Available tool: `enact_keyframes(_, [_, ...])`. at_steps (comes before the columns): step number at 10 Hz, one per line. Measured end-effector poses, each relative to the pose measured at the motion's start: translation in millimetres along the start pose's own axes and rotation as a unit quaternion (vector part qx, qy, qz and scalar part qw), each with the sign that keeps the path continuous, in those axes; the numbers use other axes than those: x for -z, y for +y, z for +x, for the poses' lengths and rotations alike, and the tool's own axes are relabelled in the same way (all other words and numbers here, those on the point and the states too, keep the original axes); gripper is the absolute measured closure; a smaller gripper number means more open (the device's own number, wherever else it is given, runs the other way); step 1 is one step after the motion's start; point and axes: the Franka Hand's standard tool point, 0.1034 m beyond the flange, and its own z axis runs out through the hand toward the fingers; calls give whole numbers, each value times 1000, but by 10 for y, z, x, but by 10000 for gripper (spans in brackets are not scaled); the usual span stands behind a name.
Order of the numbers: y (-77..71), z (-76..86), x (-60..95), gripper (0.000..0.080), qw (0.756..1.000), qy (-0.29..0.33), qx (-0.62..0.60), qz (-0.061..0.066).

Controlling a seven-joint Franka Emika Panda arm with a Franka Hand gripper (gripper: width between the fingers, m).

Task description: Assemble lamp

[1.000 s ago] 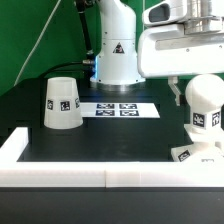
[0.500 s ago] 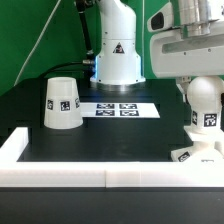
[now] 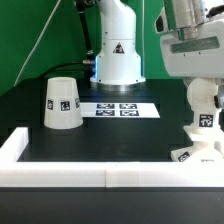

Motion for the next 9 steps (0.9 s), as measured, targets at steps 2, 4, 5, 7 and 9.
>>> enact_keyframes(2, [0, -15, -4, 223, 999, -1, -36, 1])
enact_keyframes(4, [-1, -19, -1, 117, 1000, 3, 11, -3])
enact_keyframes(5, [-7, -35, 11, 117, 997, 8, 81, -10])
enact_keyframes(7, [-11, -60, 40, 105, 986, 3, 167, -15])
enact_keyframes(9, [-46, -106, 72, 101, 966, 1, 258, -18])
